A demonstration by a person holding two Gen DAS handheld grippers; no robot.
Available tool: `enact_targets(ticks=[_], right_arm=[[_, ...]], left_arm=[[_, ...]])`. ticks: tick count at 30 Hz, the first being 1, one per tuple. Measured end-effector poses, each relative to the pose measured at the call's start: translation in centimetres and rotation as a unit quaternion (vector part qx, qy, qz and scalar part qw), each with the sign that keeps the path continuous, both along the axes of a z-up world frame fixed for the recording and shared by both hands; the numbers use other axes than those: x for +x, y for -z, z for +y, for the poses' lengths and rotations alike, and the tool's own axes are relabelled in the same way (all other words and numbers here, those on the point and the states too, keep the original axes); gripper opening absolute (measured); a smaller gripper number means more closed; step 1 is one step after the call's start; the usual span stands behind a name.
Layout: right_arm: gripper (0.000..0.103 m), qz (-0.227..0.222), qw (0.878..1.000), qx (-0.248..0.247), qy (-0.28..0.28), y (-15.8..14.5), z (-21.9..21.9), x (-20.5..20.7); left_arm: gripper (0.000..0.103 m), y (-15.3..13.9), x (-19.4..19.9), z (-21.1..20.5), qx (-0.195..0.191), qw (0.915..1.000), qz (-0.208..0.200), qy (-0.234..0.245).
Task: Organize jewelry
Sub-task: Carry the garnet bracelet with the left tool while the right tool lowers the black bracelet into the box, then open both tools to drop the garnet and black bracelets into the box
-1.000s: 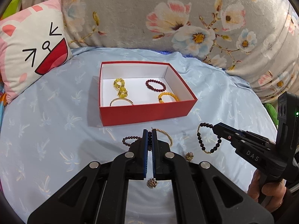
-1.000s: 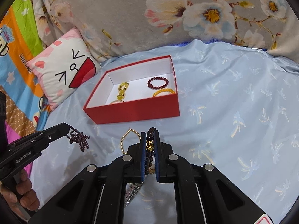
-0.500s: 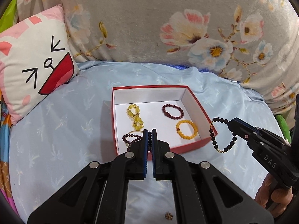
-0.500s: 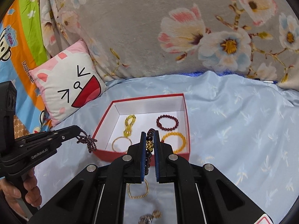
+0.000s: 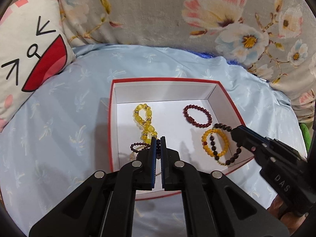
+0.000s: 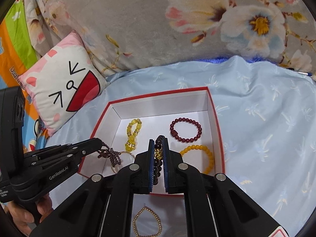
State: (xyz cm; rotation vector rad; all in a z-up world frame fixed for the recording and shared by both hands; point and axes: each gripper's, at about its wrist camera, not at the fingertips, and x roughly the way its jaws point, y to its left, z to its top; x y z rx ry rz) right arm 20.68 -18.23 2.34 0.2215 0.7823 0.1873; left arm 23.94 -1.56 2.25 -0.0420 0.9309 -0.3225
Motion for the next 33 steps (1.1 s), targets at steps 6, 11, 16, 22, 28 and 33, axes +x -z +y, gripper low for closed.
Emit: enact_targets(ticks=[6,11,16,22,28,33], right_arm=[[0.009,0.014,1.000,-0.014,0.009,1.7,0.0,1.7],[0.035,-0.005,0.999,-0.021,0.037,1.0,-1.6,1.1],[0.036,-0.016,0.999,-0.020,0.044,0.1,-2.7,-0.8],[0.036,-0.021,0.998,-0.033,0.044,-0.2,-3.1,-4.5],[0.036,-0.013,0.998,-0.033,0.050,0.2,-3.6,-8.4],[0.036,0.002,0.998,-0.033,0.055,1.3,-4.0,-11.4]], left_arm=[[0.004,1.0,2.0,-1.0,0.009,1.0000,-0.001,-0.003],[0.043,-0.1,2.7,-0.7,0.009,0.9989,-0.031,-0.034],[0.045,-1.3,1.6,0.1,0.006,0.9974,-0.052,-0.049],[0.046,-2.1,-1.7,1.1,0.003,0.9971,-0.059,-0.049],[0.047,-1.3,-6.7,2.0,-0.005,0.9979,-0.046,-0.047],[0.047,0.3,-11.0,1.3,0.005,0.9992,-0.030,-0.025]])
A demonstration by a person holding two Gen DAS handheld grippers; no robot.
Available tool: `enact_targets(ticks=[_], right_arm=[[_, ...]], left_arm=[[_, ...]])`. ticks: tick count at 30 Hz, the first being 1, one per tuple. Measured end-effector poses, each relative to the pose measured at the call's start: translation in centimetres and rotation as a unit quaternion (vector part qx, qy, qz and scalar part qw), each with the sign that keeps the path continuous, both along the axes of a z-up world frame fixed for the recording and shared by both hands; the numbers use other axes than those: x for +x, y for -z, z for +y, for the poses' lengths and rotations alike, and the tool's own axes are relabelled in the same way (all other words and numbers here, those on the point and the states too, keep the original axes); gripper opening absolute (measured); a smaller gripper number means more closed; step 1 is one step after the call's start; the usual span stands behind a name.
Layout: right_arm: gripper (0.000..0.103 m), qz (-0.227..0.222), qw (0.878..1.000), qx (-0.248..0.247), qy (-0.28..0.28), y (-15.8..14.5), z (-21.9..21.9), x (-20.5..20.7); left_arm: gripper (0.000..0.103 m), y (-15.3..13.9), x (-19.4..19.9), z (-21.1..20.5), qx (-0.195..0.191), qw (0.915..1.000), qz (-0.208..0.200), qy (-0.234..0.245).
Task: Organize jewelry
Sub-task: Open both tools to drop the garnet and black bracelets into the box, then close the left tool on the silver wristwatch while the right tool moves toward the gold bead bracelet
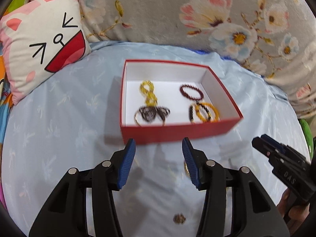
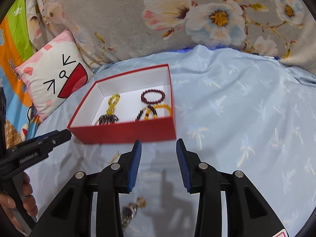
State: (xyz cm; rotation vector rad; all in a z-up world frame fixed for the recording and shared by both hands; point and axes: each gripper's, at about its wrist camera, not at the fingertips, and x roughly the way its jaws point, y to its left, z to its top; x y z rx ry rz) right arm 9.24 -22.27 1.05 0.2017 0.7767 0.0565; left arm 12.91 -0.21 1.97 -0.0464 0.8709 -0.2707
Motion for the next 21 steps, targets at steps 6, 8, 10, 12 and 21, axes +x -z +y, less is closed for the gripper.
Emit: enact_targets(ticks=[6,8,10,12,21], right_arm=[[0.036,0.021,1.000,0.003,0.003,1.5,-0.1,-3.0],[0.036,0.026,1.000,0.001,0.002,1.8,0.1,-3.7],[0.036,0.028,1.000,-0.004,0.002,2.0,0.3,-4.3],[0.036,0.028,1.000,-0.006,0.003,2.1,0.3,-4.8],[0.036,0.024,1.000,-0.003,0.011,1.9,-0.4,-5.7]], left_arm=[[0.047,2.6,-3.5,-1.0,0.004,0.9993,0.033,0.015],[0.047,3.2,-4.3,-1.4,0.003,0.9989,0.042,0.019],[0.047,3.6,-5.1,-1.9,0.002,0.9985,0.047,0.028],[0.047,3.9,-5.9,-2.8,0.007,0.9981,0.047,0.039],[0.053,4.6,-7.7,-6.4,0.013,0.9948,0.049,0.089]])
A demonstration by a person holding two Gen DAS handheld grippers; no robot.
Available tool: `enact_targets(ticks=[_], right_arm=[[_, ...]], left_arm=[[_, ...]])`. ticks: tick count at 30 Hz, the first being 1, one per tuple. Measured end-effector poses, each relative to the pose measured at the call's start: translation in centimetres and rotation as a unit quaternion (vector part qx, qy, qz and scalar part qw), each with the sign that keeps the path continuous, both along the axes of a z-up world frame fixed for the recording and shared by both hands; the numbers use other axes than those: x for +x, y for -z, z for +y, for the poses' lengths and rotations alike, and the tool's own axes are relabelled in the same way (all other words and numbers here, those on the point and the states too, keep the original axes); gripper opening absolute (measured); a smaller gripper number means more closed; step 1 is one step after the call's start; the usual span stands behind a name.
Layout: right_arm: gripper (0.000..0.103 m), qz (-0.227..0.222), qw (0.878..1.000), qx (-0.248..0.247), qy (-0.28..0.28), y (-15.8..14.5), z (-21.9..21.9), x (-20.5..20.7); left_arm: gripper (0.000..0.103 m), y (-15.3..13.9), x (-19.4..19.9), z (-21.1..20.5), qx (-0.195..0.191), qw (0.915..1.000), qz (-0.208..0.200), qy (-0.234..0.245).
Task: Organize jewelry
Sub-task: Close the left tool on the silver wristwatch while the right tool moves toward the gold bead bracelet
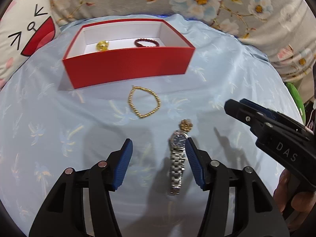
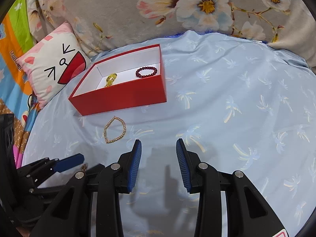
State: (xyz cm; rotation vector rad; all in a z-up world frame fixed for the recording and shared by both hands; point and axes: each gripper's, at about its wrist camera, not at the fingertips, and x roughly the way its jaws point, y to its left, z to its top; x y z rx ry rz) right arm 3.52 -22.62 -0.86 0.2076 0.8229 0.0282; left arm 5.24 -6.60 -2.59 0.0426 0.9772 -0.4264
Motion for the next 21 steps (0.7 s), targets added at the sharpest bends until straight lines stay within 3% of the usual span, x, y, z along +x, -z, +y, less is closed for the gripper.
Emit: enact_targets(ticks=[13,21], right_arm=[[0.036,0.002,1.000,0.005,0.005,0.3,-0.6,0.0],[0.036,0.003,1.000,0.006,0.006,0.3,-0.7,0.1]], left_arm=[[0.053,2.2,0.6,-2.6,0.019,0.9995,0.015,0.022],[0.053,2.4,0.6,-3.1,0.030,0.9993,0.002,0.023]])
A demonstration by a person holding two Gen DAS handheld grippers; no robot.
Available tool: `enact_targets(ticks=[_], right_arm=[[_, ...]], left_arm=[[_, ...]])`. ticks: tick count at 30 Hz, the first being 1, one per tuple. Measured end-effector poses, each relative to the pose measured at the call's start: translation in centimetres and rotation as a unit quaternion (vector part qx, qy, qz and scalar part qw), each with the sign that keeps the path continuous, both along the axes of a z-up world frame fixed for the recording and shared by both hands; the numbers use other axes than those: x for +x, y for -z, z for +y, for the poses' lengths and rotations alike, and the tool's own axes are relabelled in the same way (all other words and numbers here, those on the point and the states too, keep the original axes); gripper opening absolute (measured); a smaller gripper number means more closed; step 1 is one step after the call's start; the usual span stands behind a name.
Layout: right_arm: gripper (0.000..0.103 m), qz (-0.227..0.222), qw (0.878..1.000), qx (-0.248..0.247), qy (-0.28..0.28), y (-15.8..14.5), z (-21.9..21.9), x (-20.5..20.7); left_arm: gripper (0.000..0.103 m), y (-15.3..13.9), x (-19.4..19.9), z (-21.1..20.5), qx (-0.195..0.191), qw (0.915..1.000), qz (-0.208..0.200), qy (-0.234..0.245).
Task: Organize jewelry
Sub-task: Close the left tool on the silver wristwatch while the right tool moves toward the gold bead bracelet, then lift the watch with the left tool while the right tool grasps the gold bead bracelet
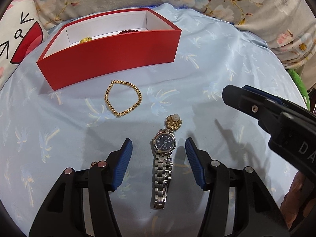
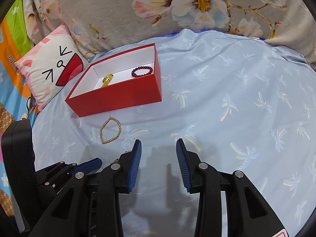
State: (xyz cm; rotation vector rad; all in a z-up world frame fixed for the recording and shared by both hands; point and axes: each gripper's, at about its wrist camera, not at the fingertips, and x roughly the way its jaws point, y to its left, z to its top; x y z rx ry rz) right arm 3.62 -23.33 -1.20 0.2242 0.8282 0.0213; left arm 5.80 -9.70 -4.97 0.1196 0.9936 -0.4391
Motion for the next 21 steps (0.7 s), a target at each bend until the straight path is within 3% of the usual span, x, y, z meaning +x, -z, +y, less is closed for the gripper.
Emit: enact_targets(ticks=[3,8,16,21], right_arm=[[0.036,0.000,1.000,0.000,0.000,0.0,0.0,0.0],[0.036,0.000,1.000,0.001,-0.001,0.0,0.0,0.0],[0.036,0.001,1.000,0.003,-0.005,0.2,0.2,0.0],[0.036,0.002,1.000,0.005,-0.018,0.2,1.4,0.4]], left_arm=[[0.049,0.0,-0.1,0.0,0.000,1.0000,-0.005,0.000],[0.025,0.0,-0.1,0.2,-0.011,0.9999,-0.003,0.004],[0.025,-0.8,-0.6,1.4,-0.026,0.9997,-0.004,-0.001],[0.025,-2.4,0.0,4.7,-0.038,0.9984,-0.015,-0.040]])
